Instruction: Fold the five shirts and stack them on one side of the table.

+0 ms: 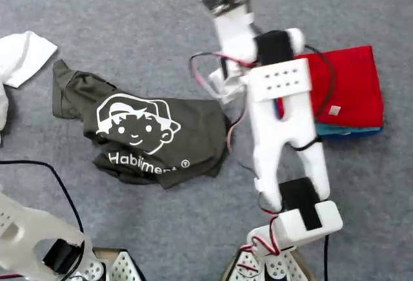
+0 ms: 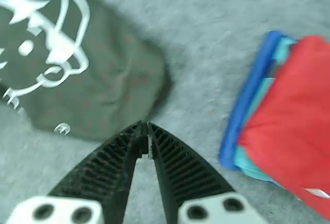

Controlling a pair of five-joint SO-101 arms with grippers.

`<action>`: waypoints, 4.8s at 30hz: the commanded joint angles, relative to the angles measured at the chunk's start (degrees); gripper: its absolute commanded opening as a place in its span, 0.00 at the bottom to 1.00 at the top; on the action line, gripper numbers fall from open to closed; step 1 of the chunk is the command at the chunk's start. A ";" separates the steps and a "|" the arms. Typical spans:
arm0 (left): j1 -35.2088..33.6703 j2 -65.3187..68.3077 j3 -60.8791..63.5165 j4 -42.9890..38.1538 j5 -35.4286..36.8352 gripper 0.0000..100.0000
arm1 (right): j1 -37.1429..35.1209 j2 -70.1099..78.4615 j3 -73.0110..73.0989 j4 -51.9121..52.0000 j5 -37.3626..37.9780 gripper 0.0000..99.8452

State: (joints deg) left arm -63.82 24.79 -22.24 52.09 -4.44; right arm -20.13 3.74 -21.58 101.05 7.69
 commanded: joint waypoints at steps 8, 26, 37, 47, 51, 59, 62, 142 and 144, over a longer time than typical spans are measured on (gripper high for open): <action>-2.20 -1.36 -18.02 29.98 -0.70 0.23 | -11.91 -2.15 9.54 -6.59 -2.02 0.34; -6.33 -26.24 -5.01 48.70 -10.11 0.21 | -15.25 25.45 9.71 -15.21 -1.05 0.00; -1.93 -48.22 24.09 37.01 -16.18 0.21 | -9.27 25.98 -13.93 1.41 -0.88 0.00; 0.00 -52.09 52.75 11.52 -26.90 0.21 | -0.22 13.93 -10.95 1.41 -4.04 0.00; 2.64 -52.44 55.74 9.23 -28.04 0.21 | 6.02 3.74 3.56 1.32 -3.69 0.00; 11.52 -52.00 55.82 12.66 -24.09 0.21 | 16.31 -13.14 32.31 0.97 11.60 0.00; 16.35 -52.00 55.74 17.49 -22.42 0.21 | 16.40 -15.34 37.14 0.97 18.46 0.00; 50.90 -35.38 58.46 13.63 1.41 0.02 | -0.66 40.13 -7.25 -45.01 1.05 0.19; 45.19 -35.56 51.87 18.73 -3.25 0.02 | -0.66 40.13 -7.25 -45.01 1.05 0.19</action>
State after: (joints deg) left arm -10.99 -10.73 39.74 63.69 -1.80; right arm -19.69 44.44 -25.80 55.69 9.01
